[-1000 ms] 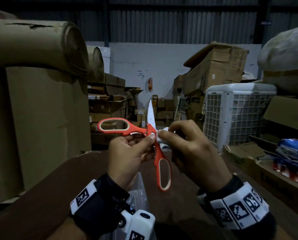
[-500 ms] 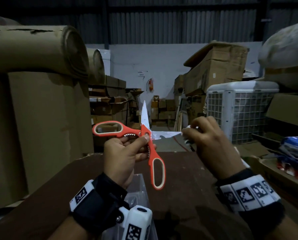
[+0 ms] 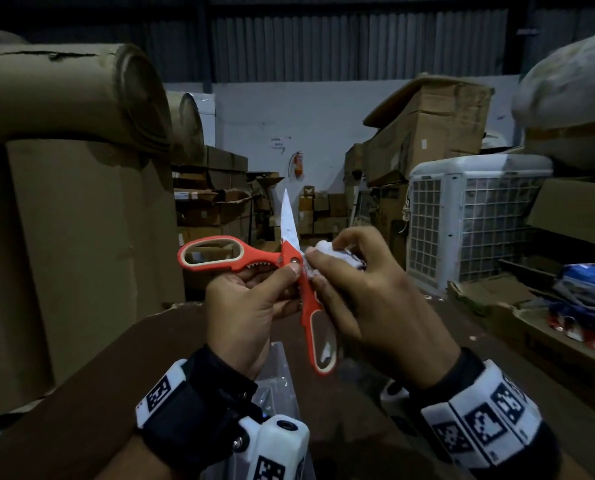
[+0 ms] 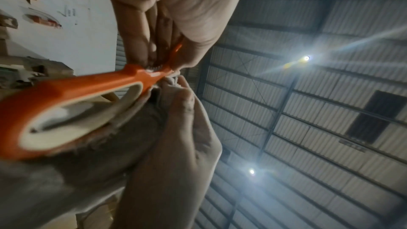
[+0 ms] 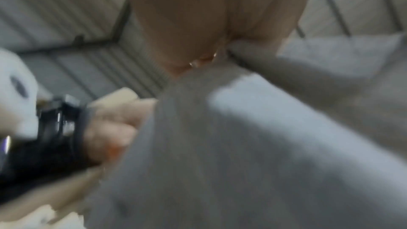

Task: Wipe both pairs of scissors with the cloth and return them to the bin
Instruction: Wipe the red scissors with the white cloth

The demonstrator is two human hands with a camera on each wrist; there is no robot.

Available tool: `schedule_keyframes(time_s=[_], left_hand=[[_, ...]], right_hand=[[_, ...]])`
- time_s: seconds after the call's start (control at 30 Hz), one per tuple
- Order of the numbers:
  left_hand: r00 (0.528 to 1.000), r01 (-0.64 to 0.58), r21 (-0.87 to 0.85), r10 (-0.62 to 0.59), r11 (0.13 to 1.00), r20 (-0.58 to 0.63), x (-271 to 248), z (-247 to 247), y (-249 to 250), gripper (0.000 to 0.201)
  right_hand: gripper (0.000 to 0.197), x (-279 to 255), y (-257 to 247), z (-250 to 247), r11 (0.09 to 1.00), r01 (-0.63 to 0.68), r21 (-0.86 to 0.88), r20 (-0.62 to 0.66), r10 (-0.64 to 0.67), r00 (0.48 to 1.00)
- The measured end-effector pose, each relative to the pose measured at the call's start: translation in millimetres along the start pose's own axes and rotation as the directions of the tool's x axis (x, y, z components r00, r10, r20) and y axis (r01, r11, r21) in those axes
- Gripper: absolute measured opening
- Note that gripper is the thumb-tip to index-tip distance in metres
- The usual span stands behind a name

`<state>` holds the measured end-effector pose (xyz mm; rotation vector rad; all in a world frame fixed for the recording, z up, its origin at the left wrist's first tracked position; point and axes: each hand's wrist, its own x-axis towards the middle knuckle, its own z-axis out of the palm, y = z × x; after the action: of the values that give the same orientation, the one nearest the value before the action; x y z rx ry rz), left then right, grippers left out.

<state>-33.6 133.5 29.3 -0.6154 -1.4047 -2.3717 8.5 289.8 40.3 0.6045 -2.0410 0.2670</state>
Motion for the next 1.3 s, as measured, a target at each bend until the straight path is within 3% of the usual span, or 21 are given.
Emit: schedule_keyframes(time_s=[0.2,0.37,0.47,0.53,0.67,0.87,0.97,1.03,1.2,1.3], left_hand=[[0.999,0.012,-0.038,-0.014,0.999,-0.048,3.8,-5.4,1.8,0.019],[0.997,0.034,-0.033,-0.036,0.999,-0.066,2.5,-3.9,-1.1,0.011],[0.998,0.008,-0.020,-0.010,1.000,-0.064,4.5,-4.9,0.2,0.009],[0.998,-0.006,-0.012,0.005,1.000,-0.063,4.6,-4.5,-0.7,0.010],[0.999,-0.015,-0.027,0.013,1.000,-0.045,0.6,-0.2,-2.2,0.014],[0.997,-0.040,-0.030,0.038,0.999,-0.064,1.3,-1.3,-0.3,0.012],[0.997,-0.047,-0.024,0.045,0.999,-0.064,3.4,-1.5,2.3,0.012],[0.997,-0.055,-0.013,0.054,0.998,-0.063,3.6,-1.7,2.4,0.010],[0.999,-0.045,-0.002,0.045,0.999,-0.030,-3.8,2.8,-2.2,0.011],[0.998,-0.046,-0.031,0.045,0.998,-0.049,-1.8,1.0,3.1,0.008]], right_hand=[[0.043,-1.6,21.1,4.0,0.970,0.069,-0.233,-0.009,-0.073,0.997],[0.035,-2.7,48.4,3.0,0.942,-0.036,-0.334,0.011,0.042,0.999],[0.032,-2.6,54.4,-9.1,0.953,-0.124,-0.275,-0.110,0.097,0.989],[0.035,-0.2,37.4,-10.7,0.971,-0.085,-0.222,-0.158,0.050,0.986],[0.042,-1.2,7.3,9.1,0.980,0.033,-0.198,-0.084,-0.050,0.995],[0.041,-4.3,45.5,7.3,0.942,-0.101,-0.320,-0.036,0.095,0.995],[0.033,-2.4,54.8,-5.8,0.953,-0.165,-0.253,-0.156,0.128,0.979],[0.033,0.6,44.2,-12.2,0.975,-0.138,-0.175,-0.226,0.096,0.969],[0.041,-1.9,11.2,8.6,0.984,0.039,-0.173,-0.095,-0.056,0.994],[0.037,-3.5,35.2,10.9,0.971,-0.016,-0.240,-0.044,0.005,0.999]])
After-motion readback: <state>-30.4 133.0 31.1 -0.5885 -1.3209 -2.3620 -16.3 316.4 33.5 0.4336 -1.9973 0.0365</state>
